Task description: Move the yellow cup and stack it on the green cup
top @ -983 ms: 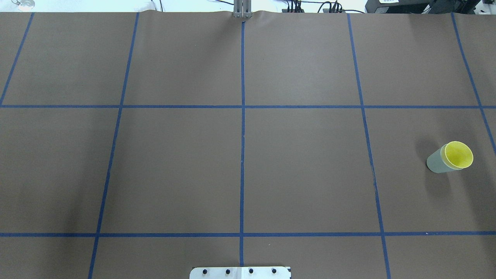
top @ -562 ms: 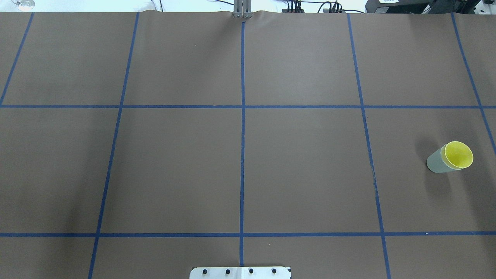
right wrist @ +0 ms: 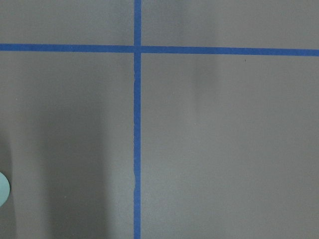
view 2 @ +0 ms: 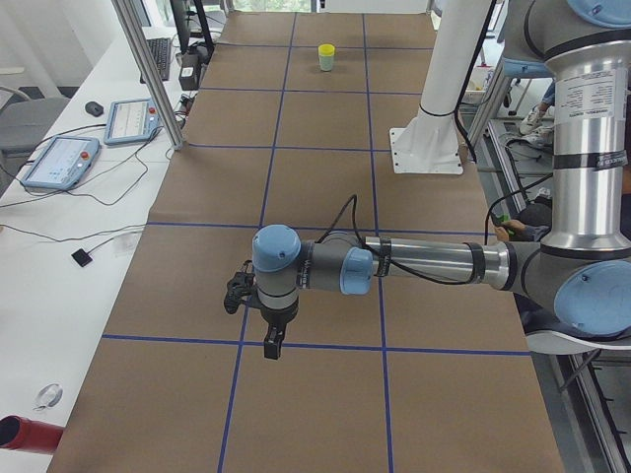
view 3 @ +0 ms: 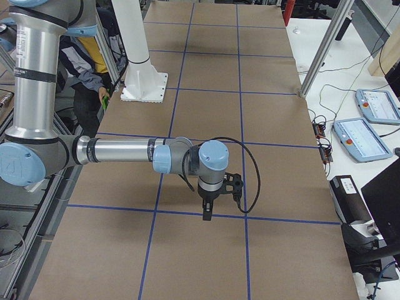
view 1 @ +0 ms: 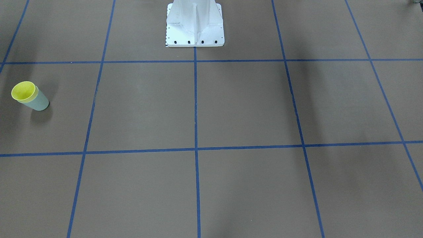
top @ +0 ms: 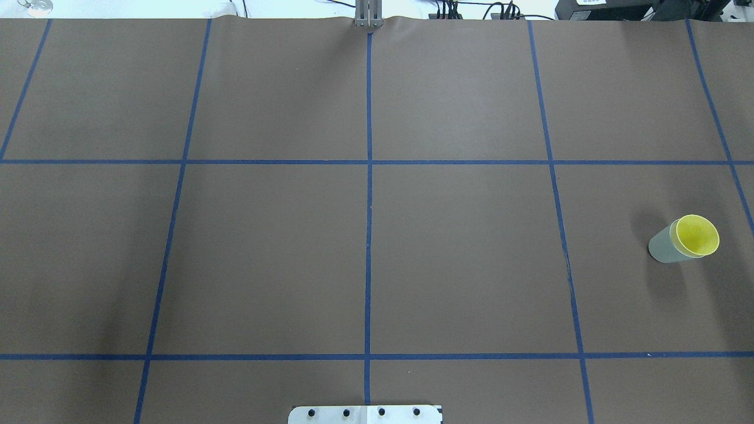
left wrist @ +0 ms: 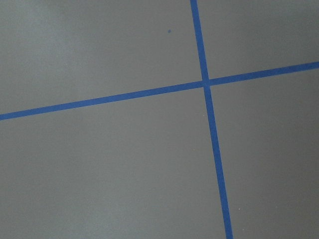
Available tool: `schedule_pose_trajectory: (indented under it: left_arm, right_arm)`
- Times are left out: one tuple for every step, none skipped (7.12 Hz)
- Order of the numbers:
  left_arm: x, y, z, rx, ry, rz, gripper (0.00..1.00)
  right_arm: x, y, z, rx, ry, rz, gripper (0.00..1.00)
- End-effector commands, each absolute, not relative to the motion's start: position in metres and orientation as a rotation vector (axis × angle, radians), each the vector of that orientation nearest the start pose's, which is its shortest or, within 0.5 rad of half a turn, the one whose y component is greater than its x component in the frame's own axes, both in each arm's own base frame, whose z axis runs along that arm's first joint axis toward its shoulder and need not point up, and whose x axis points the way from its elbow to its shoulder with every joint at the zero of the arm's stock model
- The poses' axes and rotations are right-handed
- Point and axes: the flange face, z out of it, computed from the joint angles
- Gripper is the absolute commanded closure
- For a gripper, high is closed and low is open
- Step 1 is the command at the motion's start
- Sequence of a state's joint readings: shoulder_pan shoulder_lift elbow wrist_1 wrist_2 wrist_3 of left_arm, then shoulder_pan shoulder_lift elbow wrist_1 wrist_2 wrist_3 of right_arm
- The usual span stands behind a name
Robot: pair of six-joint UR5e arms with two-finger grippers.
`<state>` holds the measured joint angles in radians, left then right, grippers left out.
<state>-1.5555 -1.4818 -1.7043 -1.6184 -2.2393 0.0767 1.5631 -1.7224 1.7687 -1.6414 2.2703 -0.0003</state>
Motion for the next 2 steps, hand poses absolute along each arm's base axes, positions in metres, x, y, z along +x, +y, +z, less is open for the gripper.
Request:
schedule_pose_trajectory:
  left_arm:
    - [-0.0646,-0.4616,0.6371,0.109,0.664,0.119,0.00]
    - [-0.0646,-0.4615,0.6379,0.107,0.664,0.117,0.00]
  right_arm:
    - [0.0659,-0.4258,0.6432,-0.026,-0.699,0.000,0.00]
    - [0.0659,-0.4258,0.6432,-0.026,-0.699,0.000,0.00]
